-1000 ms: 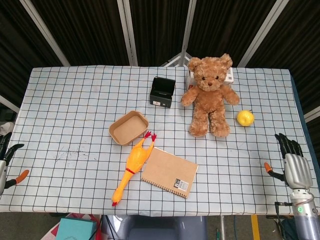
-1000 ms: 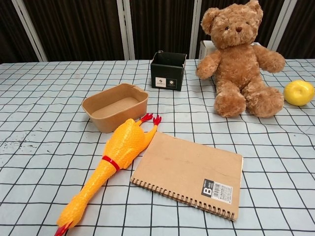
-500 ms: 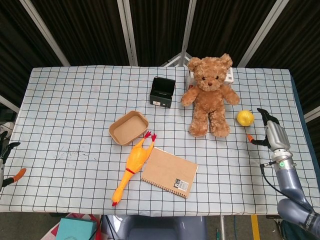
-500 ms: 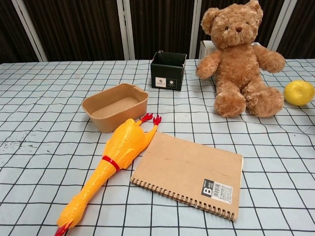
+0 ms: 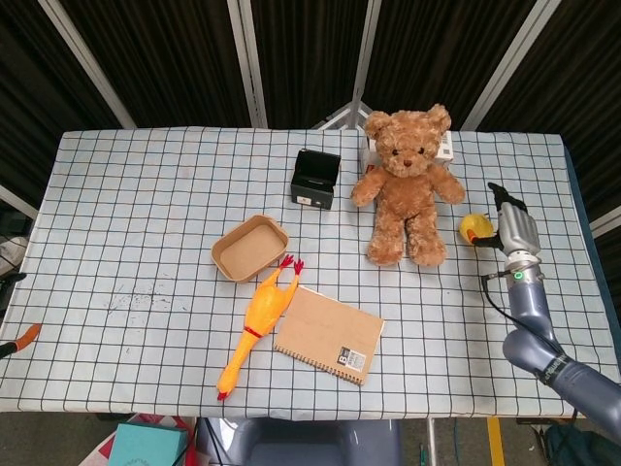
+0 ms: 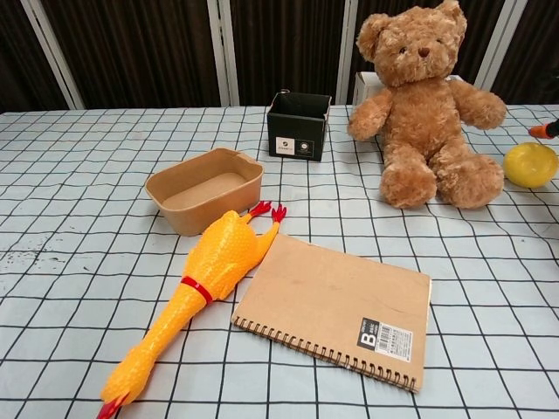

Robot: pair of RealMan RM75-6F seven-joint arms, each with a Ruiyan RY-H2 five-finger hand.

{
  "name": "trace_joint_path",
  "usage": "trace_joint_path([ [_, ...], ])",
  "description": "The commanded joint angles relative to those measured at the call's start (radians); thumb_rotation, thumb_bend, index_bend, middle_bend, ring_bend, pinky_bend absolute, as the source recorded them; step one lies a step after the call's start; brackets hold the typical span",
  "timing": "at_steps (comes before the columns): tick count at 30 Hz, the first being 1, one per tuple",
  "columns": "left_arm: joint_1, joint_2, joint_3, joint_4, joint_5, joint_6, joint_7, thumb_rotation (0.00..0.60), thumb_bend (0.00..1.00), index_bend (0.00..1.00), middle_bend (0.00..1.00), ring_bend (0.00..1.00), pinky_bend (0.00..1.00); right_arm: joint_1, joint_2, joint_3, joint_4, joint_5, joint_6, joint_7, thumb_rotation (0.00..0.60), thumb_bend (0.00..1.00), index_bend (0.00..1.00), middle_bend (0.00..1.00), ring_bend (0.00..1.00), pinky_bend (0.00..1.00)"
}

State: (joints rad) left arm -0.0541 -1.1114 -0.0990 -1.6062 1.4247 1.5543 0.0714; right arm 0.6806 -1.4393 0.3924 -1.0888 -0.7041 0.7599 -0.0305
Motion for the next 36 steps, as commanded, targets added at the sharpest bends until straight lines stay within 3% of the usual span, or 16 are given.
trace_joint_path([
  [1,-0.001,0.003,-0.005,0.003,-0.013,-0.008,-0.003,0.600,0.27,0.24,0.00,0.00,0.14,0.055,-0.056,0.014,0.075,0.053,-0.033,-0.039,0.600,0.33,0.07,0.11,0.11,0.00],
  [11,-0.001,0.009,-0.013,0.006,-0.039,-0.018,-0.008,0.600,0.27,0.24,0.00,0.00,0.14,0.134,-0.131,0.068,0.190,0.159,-0.079,-0.051,0.600,0.33,0.15,0.20,0.14,0.00],
  [23,-0.002,0.009,-0.016,0.009,-0.048,-0.025,-0.010,0.600,0.27,0.24,0.00,0.00,0.14,0.189,-0.182,0.078,0.281,0.232,-0.109,-0.103,0.600,0.33,0.17,0.23,0.15,0.00],
  [36,-0.009,0.005,-0.023,0.011,-0.071,-0.043,0.006,0.600,0.27,0.24,0.00,0.00,0.13,0.236,-0.249,0.104,0.391,0.218,-0.117,-0.083,0.600,0.33,0.26,0.37,0.21,0.00],
])
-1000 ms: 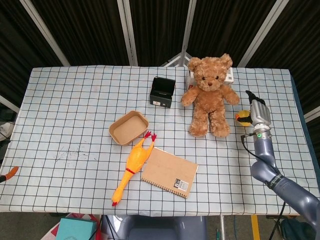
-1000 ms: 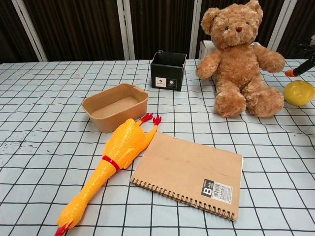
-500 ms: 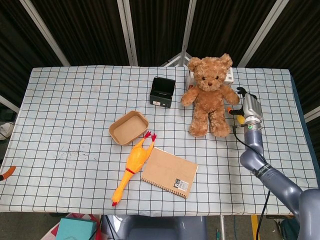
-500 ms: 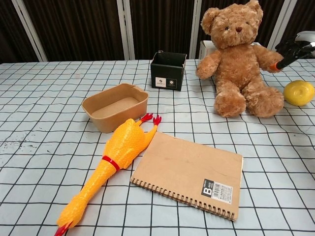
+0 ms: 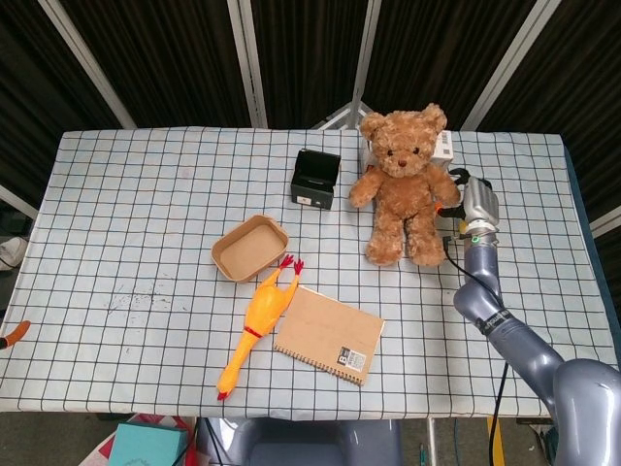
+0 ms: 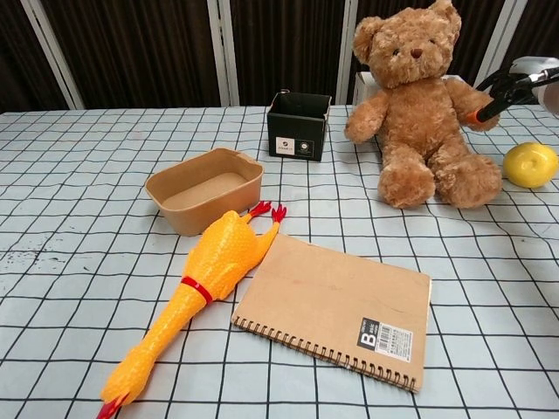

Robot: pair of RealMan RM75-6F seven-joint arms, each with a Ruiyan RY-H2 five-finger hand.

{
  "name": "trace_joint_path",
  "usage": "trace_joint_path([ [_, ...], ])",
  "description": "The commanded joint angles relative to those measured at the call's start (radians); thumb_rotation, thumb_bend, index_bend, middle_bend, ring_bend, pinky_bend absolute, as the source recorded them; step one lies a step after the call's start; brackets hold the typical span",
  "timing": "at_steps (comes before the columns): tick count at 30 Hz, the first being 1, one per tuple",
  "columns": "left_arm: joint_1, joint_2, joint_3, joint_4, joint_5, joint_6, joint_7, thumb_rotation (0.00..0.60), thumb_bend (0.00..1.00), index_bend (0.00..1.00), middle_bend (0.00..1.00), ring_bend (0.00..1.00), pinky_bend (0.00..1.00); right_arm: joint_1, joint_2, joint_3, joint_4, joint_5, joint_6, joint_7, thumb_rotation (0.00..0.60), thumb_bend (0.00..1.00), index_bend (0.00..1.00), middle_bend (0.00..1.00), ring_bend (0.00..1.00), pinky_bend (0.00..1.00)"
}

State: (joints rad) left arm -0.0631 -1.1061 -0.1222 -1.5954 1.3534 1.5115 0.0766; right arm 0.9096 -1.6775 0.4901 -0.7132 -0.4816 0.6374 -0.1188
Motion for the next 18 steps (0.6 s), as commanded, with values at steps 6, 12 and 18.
trace_joint_path([
  [6,-0.002,-0.001,-0.001,0.000,-0.006,-0.005,0.004,0.600,0.27,0.24,0.00,0.00,0.14,0.013,-0.031,0.026,0.053,-0.011,0.019,0.020,0.600,0.33,0.30,0.41,0.24,0.00],
  [12,-0.002,-0.002,0.001,-0.002,-0.002,-0.003,0.010,0.600,0.27,0.24,0.00,0.00,0.14,0.011,-0.053,0.037,0.100,-0.014,0.017,0.030,0.600,0.33,0.42,0.47,0.27,0.00],
  [18,-0.002,-0.003,0.000,-0.003,-0.004,-0.002,0.013,0.600,0.27,0.24,0.00,0.00,0.13,0.004,-0.075,0.038,0.147,-0.028,-0.009,0.039,0.600,0.33,0.45,0.49,0.28,0.00],
])
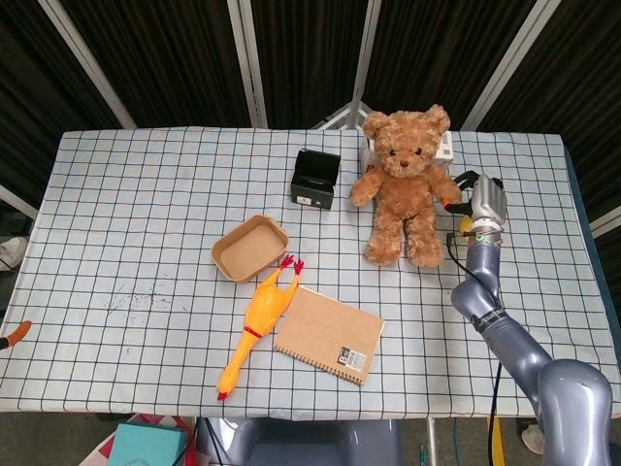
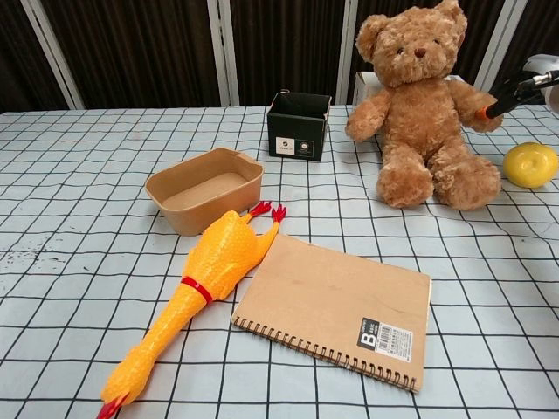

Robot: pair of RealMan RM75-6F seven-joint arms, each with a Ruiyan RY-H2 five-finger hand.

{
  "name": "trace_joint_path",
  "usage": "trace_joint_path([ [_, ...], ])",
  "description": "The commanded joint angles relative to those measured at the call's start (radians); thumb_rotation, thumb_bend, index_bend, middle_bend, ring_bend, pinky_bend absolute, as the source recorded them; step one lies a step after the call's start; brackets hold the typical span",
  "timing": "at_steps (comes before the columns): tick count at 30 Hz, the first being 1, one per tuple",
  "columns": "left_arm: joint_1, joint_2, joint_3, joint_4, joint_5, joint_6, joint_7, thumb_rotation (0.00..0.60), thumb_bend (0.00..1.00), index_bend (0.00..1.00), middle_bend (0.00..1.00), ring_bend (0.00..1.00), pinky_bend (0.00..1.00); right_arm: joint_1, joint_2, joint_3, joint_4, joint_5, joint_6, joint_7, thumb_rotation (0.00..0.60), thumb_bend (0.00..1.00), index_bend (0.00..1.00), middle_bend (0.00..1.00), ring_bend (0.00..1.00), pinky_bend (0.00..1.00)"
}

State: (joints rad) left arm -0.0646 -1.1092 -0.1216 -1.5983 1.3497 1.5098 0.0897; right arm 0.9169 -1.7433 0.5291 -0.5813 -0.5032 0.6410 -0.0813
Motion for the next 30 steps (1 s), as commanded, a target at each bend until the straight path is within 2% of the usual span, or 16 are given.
trace_joint_path([
  [1,0.000,0.000,-0.001,0.000,-0.001,0.000,0.001,0.600,0.27,0.24,0.00,0.00,0.13,-0.004,-0.012,-0.001,0.019,-0.008,-0.018,0.002,0.600,0.33,0.45,0.50,0.28,0.00],
  [7,-0.001,0.000,-0.003,0.001,-0.007,-0.004,0.001,0.600,0.27,0.24,0.00,0.00,0.13,-0.010,-0.024,0.005,0.033,-0.035,-0.068,0.046,0.600,0.33,0.45,0.50,0.28,0.00],
  [16,-0.001,0.001,-0.003,0.000,-0.009,-0.006,-0.003,0.600,0.27,0.24,0.00,0.00,0.14,0.009,-0.028,0.008,0.038,-0.105,-0.026,0.067,0.600,0.33,0.45,0.50,0.28,0.00],
  [30,0.001,0.004,-0.003,-0.001,-0.010,-0.005,-0.008,0.600,0.27,0.24,0.00,0.00,0.14,-0.010,-0.039,0.016,0.074,-0.124,-0.035,0.076,0.600,0.33,0.45,0.50,0.28,0.00],
])
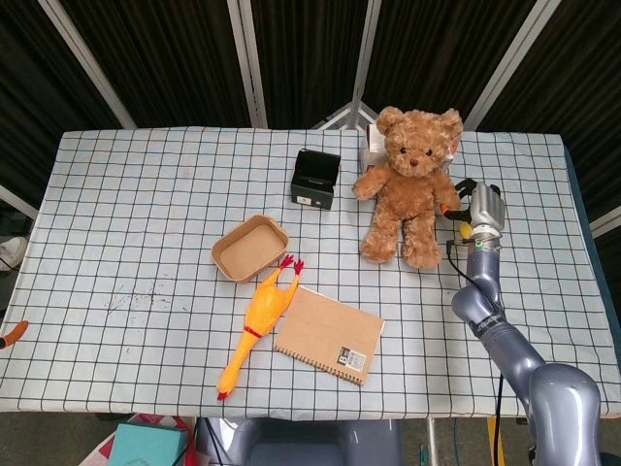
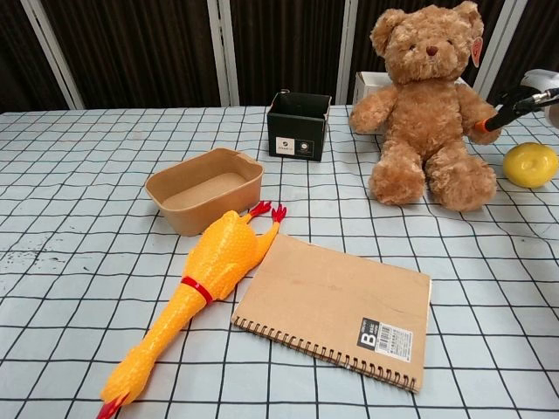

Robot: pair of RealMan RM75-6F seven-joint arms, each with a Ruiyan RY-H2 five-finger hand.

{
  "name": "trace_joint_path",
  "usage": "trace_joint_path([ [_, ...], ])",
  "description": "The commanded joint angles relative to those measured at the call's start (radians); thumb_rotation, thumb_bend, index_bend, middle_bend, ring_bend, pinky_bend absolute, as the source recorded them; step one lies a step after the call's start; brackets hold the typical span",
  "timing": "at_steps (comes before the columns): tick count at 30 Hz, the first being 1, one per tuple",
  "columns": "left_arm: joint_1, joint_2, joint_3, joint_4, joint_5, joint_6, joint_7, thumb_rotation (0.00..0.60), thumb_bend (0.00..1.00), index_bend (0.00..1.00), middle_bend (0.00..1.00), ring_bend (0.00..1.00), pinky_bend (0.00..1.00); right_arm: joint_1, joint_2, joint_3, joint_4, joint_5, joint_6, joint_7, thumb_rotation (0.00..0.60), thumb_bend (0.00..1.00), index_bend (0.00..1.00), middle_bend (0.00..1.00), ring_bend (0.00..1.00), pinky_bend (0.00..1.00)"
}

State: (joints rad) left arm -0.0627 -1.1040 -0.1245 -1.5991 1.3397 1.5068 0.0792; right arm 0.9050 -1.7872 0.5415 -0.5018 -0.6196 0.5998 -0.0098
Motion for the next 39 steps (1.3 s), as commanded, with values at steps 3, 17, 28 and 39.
trace_joint_path([
  [3,-0.003,-0.003,0.002,-0.002,-0.001,-0.006,0.011,0.600,0.27,0.24,0.00,0.00,0.14,-0.004,0.012,0.005,-0.021,-0.016,0.012,0.006,0.600,0.33,0.45,0.50,0.28,0.00],
  [17,-0.005,-0.006,0.001,-0.003,-0.005,-0.007,0.022,0.600,0.27,0.24,0.00,0.00,0.14,-0.017,0.008,0.010,0.001,-0.028,-0.009,0.009,0.600,0.33,0.45,0.50,0.28,0.00],
  [28,-0.005,-0.007,0.003,-0.005,-0.005,-0.008,0.024,0.600,0.27,0.24,0.00,0.00,0.13,-0.036,0.006,0.012,0.010,-0.019,-0.027,-0.001,0.600,0.33,0.45,0.50,0.28,0.00],
  [39,-0.007,-0.008,0.003,-0.006,-0.004,-0.008,0.030,0.600,0.27,0.24,0.00,0.00,0.14,-0.034,0.028,0.011,-0.032,-0.062,-0.007,0.018,0.600,0.33,0.45,0.50,0.28,0.00],
])
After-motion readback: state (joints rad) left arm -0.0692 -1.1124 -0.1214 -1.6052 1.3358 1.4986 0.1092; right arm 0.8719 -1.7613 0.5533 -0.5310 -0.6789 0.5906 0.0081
